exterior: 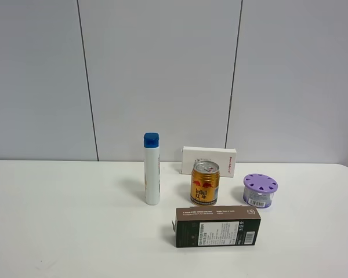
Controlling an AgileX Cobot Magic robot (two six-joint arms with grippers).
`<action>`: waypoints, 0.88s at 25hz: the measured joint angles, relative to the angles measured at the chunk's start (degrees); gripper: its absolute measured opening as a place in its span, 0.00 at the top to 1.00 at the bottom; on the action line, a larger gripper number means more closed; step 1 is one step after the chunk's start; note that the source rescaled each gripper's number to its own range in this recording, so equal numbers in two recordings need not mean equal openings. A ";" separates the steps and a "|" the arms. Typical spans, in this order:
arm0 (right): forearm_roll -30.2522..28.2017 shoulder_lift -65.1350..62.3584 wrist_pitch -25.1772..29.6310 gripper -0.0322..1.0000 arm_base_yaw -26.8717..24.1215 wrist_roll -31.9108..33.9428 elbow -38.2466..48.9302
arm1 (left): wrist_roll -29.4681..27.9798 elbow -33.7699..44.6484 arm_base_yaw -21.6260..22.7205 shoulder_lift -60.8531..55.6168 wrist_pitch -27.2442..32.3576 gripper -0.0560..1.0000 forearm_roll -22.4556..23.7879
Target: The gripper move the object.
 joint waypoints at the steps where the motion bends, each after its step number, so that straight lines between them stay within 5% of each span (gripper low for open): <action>1: -0.08 -0.08 0.00 0.01 0.00 0.15 0.00 | 0.00 0.00 0.00 0.00 0.00 0.00 0.00; 22: -1.32 -1.85 -0.02 0.01 0.06 1.26 0.00 | 0.05 0.00 0.00 0.00 0.00 0.00 0.00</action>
